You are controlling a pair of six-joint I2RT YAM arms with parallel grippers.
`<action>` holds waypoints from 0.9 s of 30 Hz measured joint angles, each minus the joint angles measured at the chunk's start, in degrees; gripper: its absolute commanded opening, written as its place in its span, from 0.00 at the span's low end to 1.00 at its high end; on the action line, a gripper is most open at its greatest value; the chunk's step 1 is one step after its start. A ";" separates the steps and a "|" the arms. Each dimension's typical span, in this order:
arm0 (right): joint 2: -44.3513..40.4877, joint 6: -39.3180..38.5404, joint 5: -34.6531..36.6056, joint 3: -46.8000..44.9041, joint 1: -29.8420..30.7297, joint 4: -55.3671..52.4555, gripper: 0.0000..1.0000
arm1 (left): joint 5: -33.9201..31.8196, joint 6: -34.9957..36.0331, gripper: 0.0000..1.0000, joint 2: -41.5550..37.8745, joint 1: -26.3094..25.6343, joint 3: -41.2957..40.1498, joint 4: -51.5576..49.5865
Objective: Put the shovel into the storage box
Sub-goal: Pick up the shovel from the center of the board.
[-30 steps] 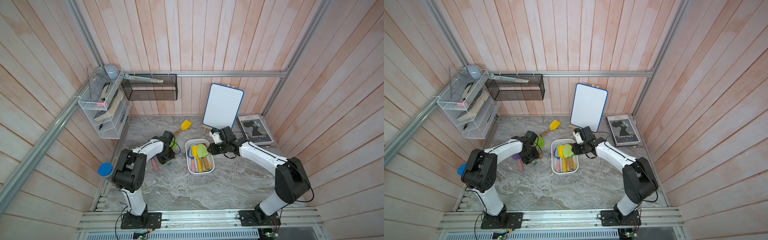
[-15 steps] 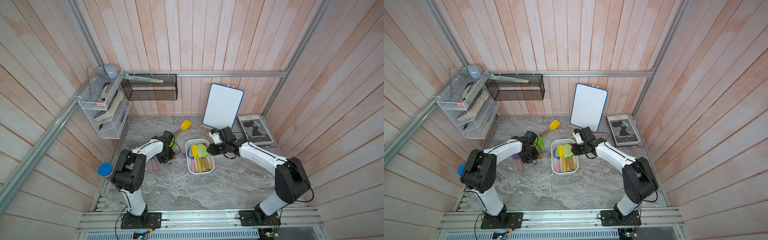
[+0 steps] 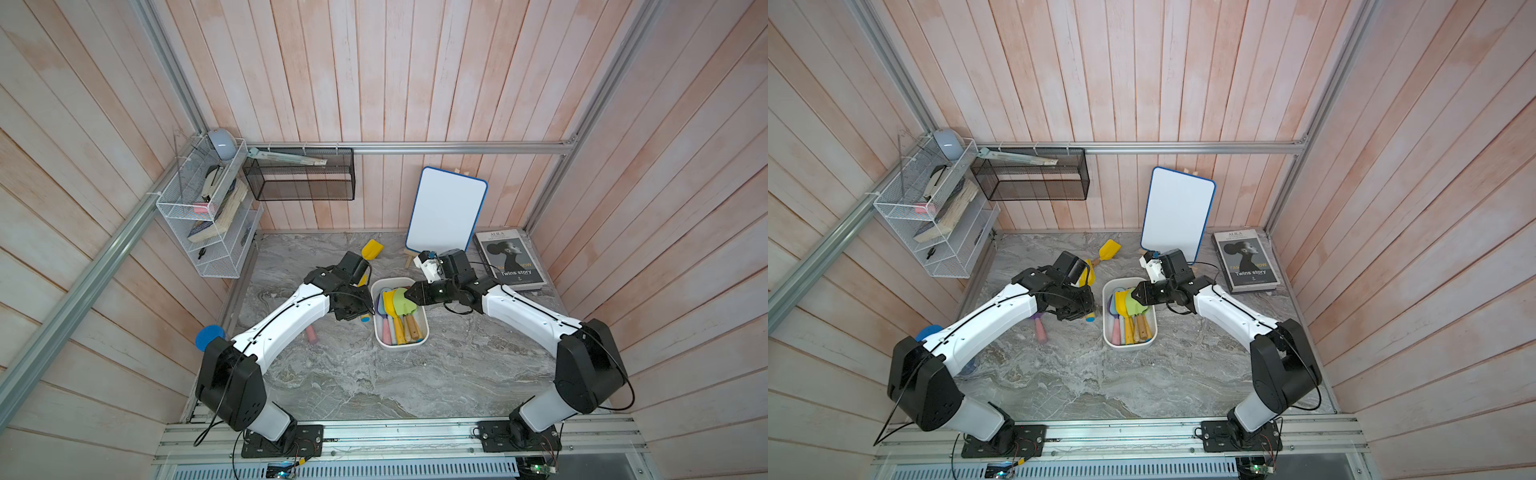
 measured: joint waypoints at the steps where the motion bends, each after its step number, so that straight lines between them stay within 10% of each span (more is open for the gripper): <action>1: -0.02 0.13 -0.61 0.00 -0.02 0.44 0.36 | 0.66 0.02 0.18 -0.22 -0.70 0.00 -0.22; 27: 2.49 3.02 6.86 7.98 1.64 -2.71 0.36 | 5.42 0.61 0.18 8.46 -10.40 8.57 -3.56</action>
